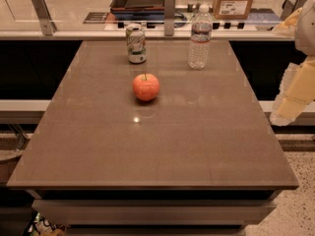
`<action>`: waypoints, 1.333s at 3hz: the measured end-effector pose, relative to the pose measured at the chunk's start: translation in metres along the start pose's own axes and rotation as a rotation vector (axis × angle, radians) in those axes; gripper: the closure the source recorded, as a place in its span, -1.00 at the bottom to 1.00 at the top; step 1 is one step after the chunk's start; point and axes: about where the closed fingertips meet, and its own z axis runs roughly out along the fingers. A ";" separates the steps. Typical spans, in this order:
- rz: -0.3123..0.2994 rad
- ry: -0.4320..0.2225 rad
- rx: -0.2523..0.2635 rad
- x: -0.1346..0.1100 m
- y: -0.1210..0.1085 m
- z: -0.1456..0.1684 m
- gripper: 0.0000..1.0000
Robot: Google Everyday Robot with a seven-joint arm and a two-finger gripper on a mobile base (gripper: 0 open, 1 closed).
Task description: Knock 7up can over
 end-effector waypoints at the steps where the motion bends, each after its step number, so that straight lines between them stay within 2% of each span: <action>1: 0.000 0.000 0.000 0.000 0.000 0.000 -1.00; 2: 0.010 -0.028 0.019 -0.004 -0.005 0.001 -1.00; 3: 0.049 -0.106 0.042 -0.017 -0.016 0.012 -1.00; 4: 0.144 -0.248 0.067 -0.041 -0.025 0.032 -1.00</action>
Offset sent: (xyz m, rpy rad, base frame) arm 0.0141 0.0048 0.0002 0.0622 -0.0455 -0.0112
